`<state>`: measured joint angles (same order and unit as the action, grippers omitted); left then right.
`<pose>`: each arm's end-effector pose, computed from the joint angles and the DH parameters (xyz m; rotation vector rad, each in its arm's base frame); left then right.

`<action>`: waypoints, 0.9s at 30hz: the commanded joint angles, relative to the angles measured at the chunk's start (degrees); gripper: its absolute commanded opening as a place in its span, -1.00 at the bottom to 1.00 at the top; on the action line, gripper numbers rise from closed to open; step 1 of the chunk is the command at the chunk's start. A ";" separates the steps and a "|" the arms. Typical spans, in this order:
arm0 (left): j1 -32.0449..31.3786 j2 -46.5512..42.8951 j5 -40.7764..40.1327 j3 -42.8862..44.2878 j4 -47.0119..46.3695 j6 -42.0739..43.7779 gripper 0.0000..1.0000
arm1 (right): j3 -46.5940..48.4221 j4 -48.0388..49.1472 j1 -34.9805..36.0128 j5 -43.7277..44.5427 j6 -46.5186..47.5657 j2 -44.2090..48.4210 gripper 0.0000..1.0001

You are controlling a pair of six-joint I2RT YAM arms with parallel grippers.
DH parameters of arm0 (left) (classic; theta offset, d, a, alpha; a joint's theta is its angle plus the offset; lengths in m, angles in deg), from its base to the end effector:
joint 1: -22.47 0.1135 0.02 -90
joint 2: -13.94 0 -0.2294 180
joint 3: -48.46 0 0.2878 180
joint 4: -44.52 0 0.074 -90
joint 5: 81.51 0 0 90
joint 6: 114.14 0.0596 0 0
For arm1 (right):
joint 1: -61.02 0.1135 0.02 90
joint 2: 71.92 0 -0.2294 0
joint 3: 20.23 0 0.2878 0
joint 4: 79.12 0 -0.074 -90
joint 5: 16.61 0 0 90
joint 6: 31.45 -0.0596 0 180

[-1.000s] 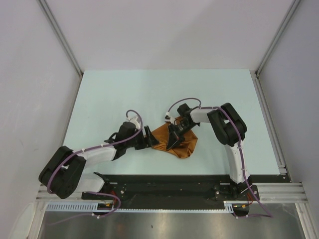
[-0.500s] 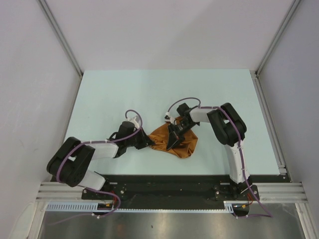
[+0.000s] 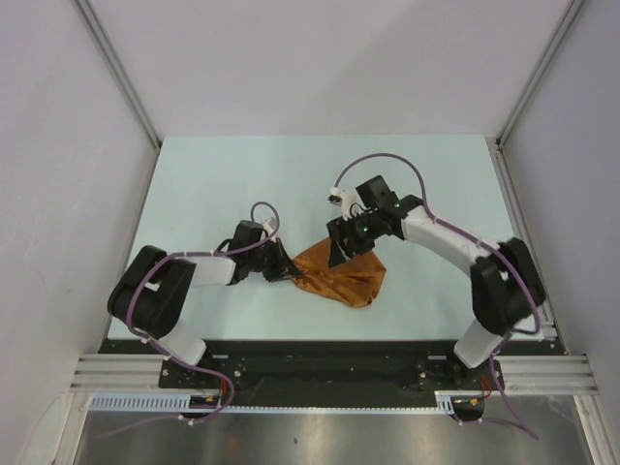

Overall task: Fold the napkin, place the utensils inside, and roll it up
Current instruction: Roll the napkin at the center of the board.

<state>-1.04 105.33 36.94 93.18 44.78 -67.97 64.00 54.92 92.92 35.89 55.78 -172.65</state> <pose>0.2724 -0.1494 0.0411 -0.1997 2.5678 -1.1014 0.3159 0.2394 0.1496 -0.8912 2.5418 1.0658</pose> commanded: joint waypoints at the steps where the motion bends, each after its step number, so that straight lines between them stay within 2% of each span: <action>1: 0.57 1.77 1.61 2.82 2.80 3.05 -1.00 | -5.66 3.34 8.07 23.98 5.04 10.63 0.43; 2: 0.65 1.86 1.79 3.26 3.07 3.31 -1.00 | -8.46 3.78 12.09 27.01 5.22 12.90 0.45; 5: 0.74 2.21 1.87 4.22 4.21 4.02 -1.00 | -13.30 5.98 17.91 36.16 4.44 15.38 0.46; 10: 1.10 2.21 2.14 4.75 5.53 4.98 -1.00 | -17.27 9.15 24.34 47.14 4.43 16.79 0.51; 21: 1.71 1.77 2.23 5.19 6.67 5.69 -1.00 | -17.71 9.24 26.11 44.44 6.02 9.68 0.48; 24: 1.89 1.68 2.31 5.37 6.76 5.78 -1.00 | -17.19 8.01 25.41 44.09 5.05 7.39 0.43; 27: 1.97 1.77 2.58 5.63 6.94 5.86 -1.00 | -16.66 6.87 23.65 41.29 4.35 5.98 0.29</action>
<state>0.06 106.95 39.83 97.00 50.77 -64.10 45.78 62.92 118.08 79.34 60.88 -165.42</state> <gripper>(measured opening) 0.039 0.674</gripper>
